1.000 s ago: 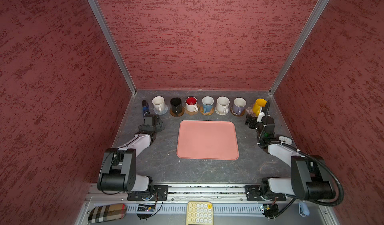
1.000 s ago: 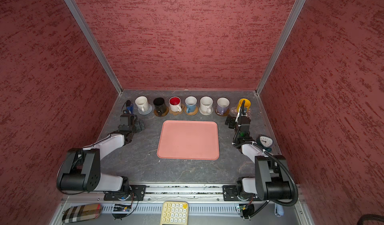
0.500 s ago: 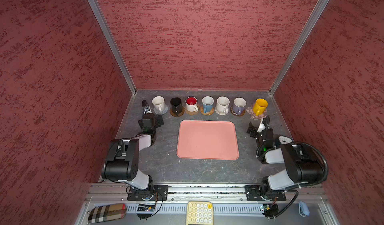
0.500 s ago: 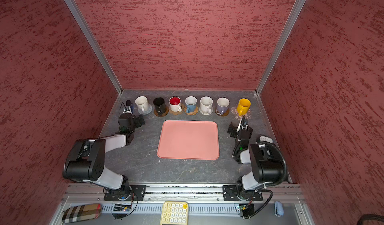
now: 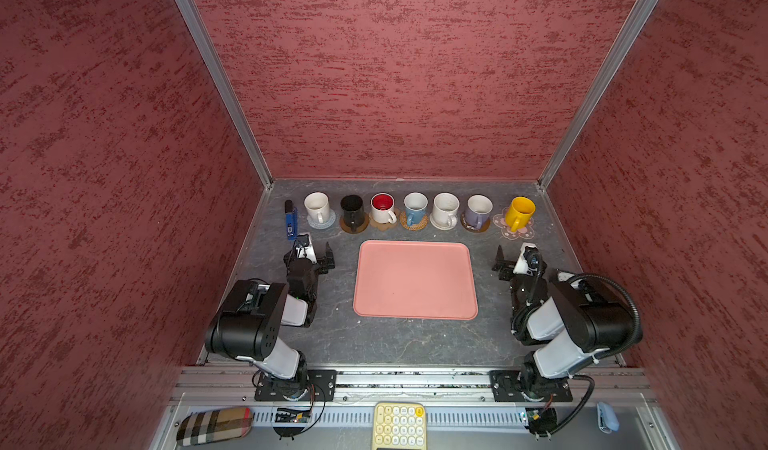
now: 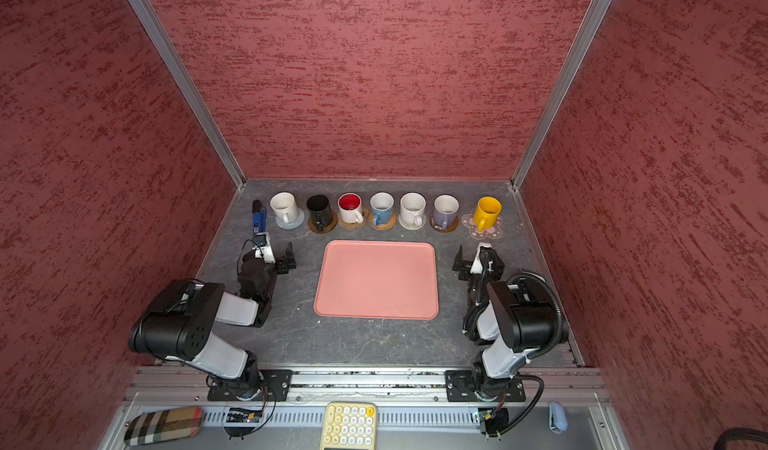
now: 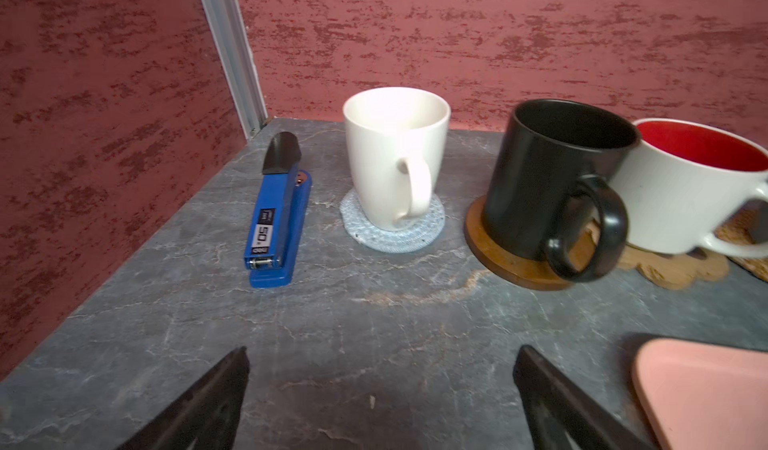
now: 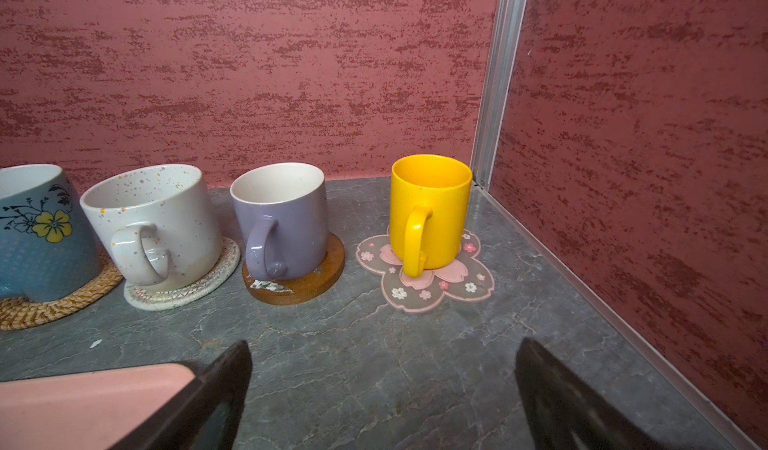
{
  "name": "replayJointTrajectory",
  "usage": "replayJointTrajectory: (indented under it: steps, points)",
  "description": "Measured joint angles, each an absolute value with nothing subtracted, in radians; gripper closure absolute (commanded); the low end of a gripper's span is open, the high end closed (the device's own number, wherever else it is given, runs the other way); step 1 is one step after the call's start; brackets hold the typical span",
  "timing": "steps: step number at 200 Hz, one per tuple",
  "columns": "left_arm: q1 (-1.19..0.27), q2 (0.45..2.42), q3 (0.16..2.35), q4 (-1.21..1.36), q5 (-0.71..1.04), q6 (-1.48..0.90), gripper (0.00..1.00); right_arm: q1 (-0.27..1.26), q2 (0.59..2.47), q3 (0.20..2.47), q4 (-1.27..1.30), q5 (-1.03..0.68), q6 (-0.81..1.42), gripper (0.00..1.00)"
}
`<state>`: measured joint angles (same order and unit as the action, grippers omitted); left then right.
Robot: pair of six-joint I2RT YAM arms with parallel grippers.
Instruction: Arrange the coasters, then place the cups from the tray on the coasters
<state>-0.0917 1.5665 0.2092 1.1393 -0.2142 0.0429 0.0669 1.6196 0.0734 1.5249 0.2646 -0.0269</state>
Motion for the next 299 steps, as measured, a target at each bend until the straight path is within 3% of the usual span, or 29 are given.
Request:
replayJointTrajectory:
  steps: [60, 110, 299]
  points:
    - [0.03, 1.547, 0.381, 0.979, -0.072, 0.015, 0.0, 0.039, 1.581, 0.223, 1.349, 0.272, -0.005, 0.01]
    - [0.027, 1.542, 0.381, 0.915, -0.025, 0.008, 0.0, -0.014, 1.567, 0.272, 1.207, 0.239, 0.035, 0.01]
    - [0.027, 1.542, 0.38, 0.896, -0.023, 0.007, 0.01, -0.014, 1.567, 0.272, 1.171, 0.228, 0.045, 0.01]
